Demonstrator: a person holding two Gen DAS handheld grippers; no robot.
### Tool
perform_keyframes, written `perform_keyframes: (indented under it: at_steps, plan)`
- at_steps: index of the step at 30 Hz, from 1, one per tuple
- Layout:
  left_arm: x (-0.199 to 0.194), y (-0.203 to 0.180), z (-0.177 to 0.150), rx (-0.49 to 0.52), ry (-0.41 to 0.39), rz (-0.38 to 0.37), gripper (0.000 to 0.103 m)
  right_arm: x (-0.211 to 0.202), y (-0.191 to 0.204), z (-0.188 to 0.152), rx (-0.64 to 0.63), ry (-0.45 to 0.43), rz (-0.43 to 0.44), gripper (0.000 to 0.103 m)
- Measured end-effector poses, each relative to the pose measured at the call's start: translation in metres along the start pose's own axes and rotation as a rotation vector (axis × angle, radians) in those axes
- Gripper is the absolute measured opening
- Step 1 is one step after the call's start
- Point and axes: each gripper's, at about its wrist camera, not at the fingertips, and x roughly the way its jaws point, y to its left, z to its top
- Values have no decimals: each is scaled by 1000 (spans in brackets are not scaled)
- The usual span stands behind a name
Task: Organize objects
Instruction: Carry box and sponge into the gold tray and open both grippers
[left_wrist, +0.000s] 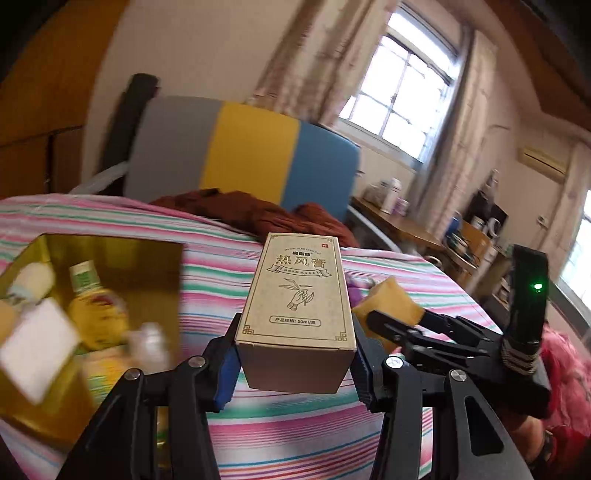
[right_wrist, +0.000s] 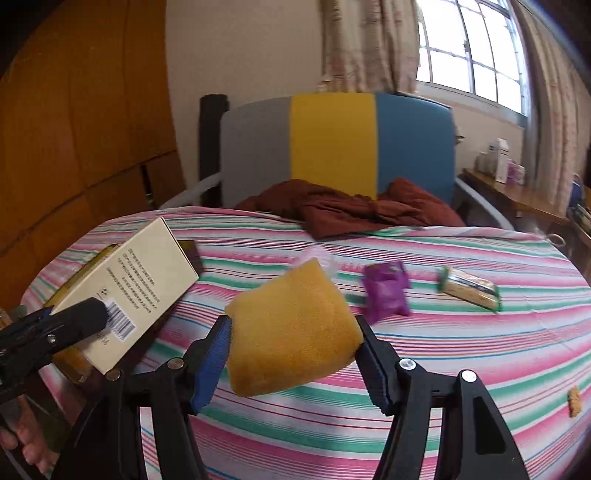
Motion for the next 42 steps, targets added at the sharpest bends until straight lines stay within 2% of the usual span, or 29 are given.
perform_keyframes:
  at_steps: [6, 9, 15, 20, 22, 24, 26, 33, 34, 37, 38, 42]
  plan:
    - [-32, 61, -2, -76, -24, 104, 51, 10, 62, 21, -69, -5, 122, 65]
    - [-47, 90, -4, -96, -27, 151, 52, 29, 94, 35, -120, 20, 176, 65]
    - [-56, 117, -12, -109, 11, 216, 52, 74, 137, 57, -172, 96, 229, 65]
    - [-55, 131, -19, -94, 45, 253, 52, 111, 164, 63, -211, 177, 233, 69]
    - [-54, 136, -22, -93, 60, 256, 52, 129, 168, 62, -213, 224, 219, 72]
    - [-51, 138, -25, -94, 74, 262, 52, 140, 165, 61, -185, 259, 198, 81]
    - [-49, 141, -26, -93, 80, 266, 52, 140, 158, 63, -138, 247, 205, 85]
    - [-43, 139, -34, -73, 114, 281, 52, 109, 122, 62, 2, 193, 261, 85]
    - [-43, 139, -35, -73, 112, 289, 55, 106, 120, 61, 5, 190, 261, 85]
    - [-54, 135, -33, -102, 61, 317, 95, 95, 113, 55, 8, 182, 258, 85]
    - [-58, 135, -31, -114, 35, 316, 103, 91, 110, 53, 8, 176, 254, 85]
    - [-74, 128, -24, -95, -49, 359, 103, 78, 99, 46, 30, 149, 242, 85]
